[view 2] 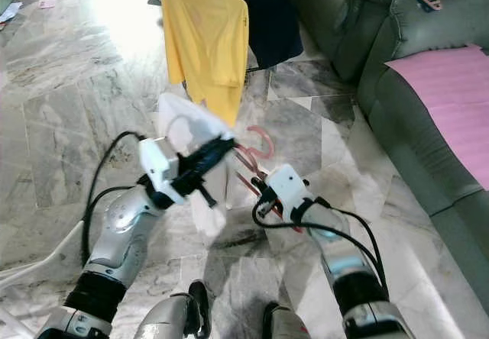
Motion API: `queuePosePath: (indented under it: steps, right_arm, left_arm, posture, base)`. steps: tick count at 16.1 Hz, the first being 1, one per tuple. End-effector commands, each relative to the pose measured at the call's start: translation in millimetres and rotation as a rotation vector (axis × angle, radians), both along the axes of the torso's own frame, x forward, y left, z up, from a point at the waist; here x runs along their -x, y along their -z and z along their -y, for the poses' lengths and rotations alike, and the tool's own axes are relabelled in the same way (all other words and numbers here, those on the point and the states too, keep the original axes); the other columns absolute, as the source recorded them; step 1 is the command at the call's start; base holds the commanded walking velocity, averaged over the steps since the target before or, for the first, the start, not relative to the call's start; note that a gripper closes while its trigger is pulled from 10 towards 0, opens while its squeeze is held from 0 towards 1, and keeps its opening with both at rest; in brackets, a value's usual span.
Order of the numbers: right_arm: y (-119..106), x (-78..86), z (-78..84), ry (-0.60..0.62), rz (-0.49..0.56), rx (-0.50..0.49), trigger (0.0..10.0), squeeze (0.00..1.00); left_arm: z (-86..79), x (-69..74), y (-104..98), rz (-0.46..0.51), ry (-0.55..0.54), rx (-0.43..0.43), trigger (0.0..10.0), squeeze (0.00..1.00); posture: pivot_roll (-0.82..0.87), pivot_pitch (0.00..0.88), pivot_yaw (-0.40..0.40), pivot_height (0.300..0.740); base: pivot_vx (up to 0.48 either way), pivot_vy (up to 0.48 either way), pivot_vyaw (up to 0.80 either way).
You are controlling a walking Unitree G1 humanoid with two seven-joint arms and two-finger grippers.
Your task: Hang hanger
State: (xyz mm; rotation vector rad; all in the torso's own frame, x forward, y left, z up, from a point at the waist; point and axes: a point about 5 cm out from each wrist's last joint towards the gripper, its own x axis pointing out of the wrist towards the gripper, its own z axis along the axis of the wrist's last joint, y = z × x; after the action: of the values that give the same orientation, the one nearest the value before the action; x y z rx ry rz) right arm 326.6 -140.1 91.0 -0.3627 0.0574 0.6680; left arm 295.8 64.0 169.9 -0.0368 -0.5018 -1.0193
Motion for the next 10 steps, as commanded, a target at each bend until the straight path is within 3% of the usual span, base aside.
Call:
queuePosePath:
  steps: [1, 4, 5, 10]
  right_arm:
    - [0.6, -1.3, -1.8, 0.000, -0.001, -0.005, 0.0, 0.00]
    - [-1.3, -4.7, -0.8, -0.006, 0.009, 0.007, 0.0, 0.00]
    - [-8.1, -7.5, -1.9, -0.013, 0.039, -0.011, 0.0, 0.00]
    - [-37.2, -13.1, -1.4, -0.005, 0.169, -0.063, 0.0, 0.00]
  left_arm:
    - [8.7, 9.1, -4.6, 0.014, 0.086, -0.013, 0.0, 0.00]
    - [8.0, 13.0, -3.1, -0.054, 0.154, -0.028, 0.0, 0.00]
    - [3.3, 10.8, 6.5, -0.085, 0.149, -0.061, 0.0, 0.00]
    - [-25.8, -7.9, 38.7, -0.159, -0.091, -0.154, 0.0, 0.00]
  posture:
    - [-0.11, 0.201, 0.042, 0.740]
    - [-0.11, 0.201, 0.042, 0.740]
    - [-0.11, 0.202, 0.045, 0.740]
    - [-0.12, 0.204, 0.045, 0.740]
  base:
    - [0.000, 0.000, 0.00]
    - [0.000, 0.000, 0.00]
    - [0.000, 0.000, 0.00]
    - [0.000, 0.000, 0.00]
